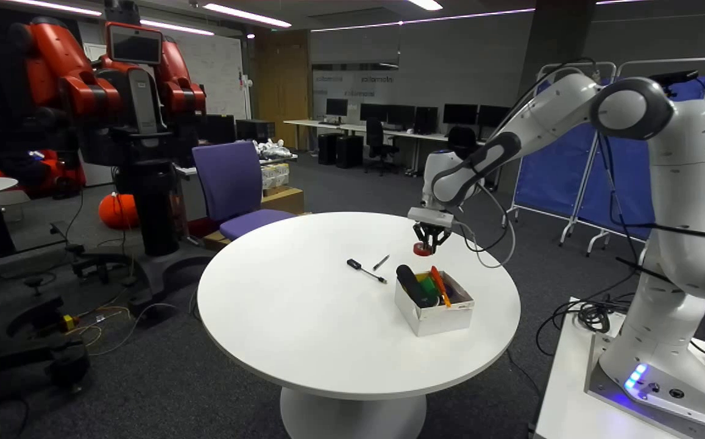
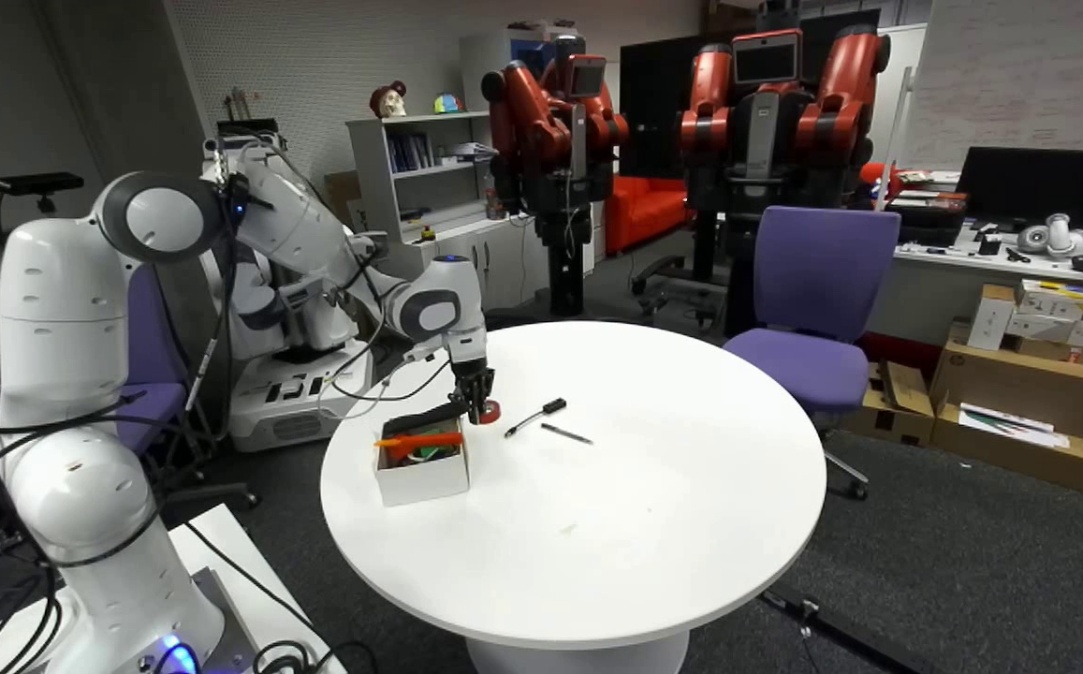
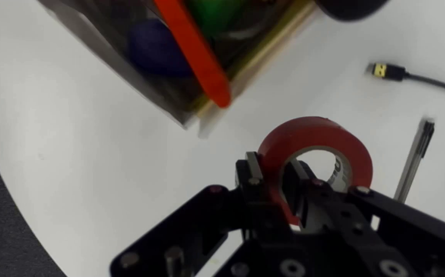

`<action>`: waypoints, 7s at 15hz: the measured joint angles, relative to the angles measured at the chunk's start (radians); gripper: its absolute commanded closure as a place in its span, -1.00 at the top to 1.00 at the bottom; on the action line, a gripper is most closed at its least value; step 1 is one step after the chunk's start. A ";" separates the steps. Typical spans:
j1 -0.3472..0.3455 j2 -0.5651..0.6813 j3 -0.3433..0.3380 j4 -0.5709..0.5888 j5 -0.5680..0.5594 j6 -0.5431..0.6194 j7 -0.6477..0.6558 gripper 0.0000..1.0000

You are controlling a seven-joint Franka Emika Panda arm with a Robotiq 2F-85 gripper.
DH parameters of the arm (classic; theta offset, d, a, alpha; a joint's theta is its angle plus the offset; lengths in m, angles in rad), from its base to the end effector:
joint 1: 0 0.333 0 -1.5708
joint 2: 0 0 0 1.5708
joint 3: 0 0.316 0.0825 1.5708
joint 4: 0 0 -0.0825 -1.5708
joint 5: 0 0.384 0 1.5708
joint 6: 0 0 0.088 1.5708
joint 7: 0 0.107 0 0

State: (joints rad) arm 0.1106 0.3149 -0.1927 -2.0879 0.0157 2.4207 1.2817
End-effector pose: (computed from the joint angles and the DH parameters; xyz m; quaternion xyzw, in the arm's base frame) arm 0.5843 -0.0459 0.2775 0.7755 -0.6307 0.0236 0.0134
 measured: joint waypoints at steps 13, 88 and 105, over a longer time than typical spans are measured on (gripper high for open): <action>0.031 -0.212 0.163 -0.267 -0.161 -0.057 0.130 -0.90; -0.135 0.652 0.018 0.897 0.088 -0.284 -0.041 1.00; -0.138 0.790 0.017 1.162 0.083 -0.454 -0.040 1.00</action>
State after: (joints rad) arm -0.0272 1.1047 -0.1761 -0.9258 0.0990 1.9670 1.2418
